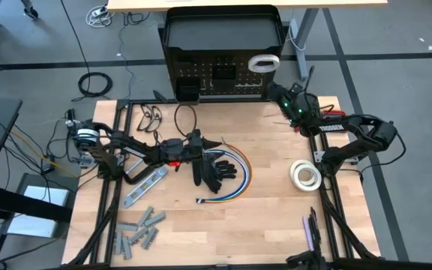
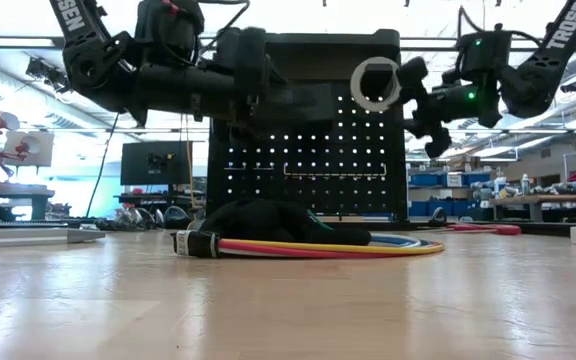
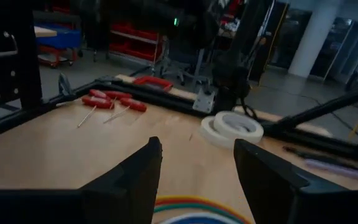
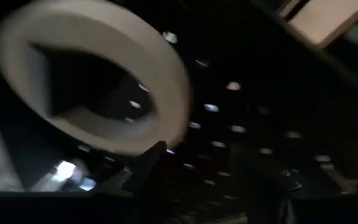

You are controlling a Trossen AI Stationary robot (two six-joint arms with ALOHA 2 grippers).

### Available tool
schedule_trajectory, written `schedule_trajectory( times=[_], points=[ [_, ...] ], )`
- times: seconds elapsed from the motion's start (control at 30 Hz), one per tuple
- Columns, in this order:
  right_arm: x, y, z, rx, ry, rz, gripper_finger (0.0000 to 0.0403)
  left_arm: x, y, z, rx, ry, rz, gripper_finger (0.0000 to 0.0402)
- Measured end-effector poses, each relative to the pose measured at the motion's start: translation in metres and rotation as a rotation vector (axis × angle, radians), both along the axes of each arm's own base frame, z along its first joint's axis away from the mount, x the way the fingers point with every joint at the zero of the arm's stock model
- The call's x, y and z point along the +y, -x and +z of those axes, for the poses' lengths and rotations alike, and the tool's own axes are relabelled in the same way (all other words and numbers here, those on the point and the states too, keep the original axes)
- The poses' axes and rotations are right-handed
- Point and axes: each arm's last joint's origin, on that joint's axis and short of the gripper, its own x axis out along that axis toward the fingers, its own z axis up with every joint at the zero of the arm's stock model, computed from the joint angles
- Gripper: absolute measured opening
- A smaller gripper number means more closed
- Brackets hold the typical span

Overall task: Hang tools onto peg board
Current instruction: Hang the white masking tape on the peg board

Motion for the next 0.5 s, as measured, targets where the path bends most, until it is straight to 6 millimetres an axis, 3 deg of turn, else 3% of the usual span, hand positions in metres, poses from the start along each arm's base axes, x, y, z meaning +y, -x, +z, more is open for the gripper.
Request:
schedule_trajectory(
  times=[0.13,0.23,0.5],
  points=[
    [-0.003,0.003,-0.006,0.178,0.007,0.005,0.0213,-0.01,0.006,0.015,-0.04,-0.033,-0.034,0.0208],
    [0.007,-0.001,-0.006,0.325,0.042,0.074,0.0216,-0.019,0.015,0.032,-0.091,-0.096,-0.047,0.0208],
    [0.077,-0.021,-0.015,0.764,-0.005,0.176,0.0205,-0.021,0.045,0.053,-0.14,-0.168,0.044,0.0208]
  ],
)
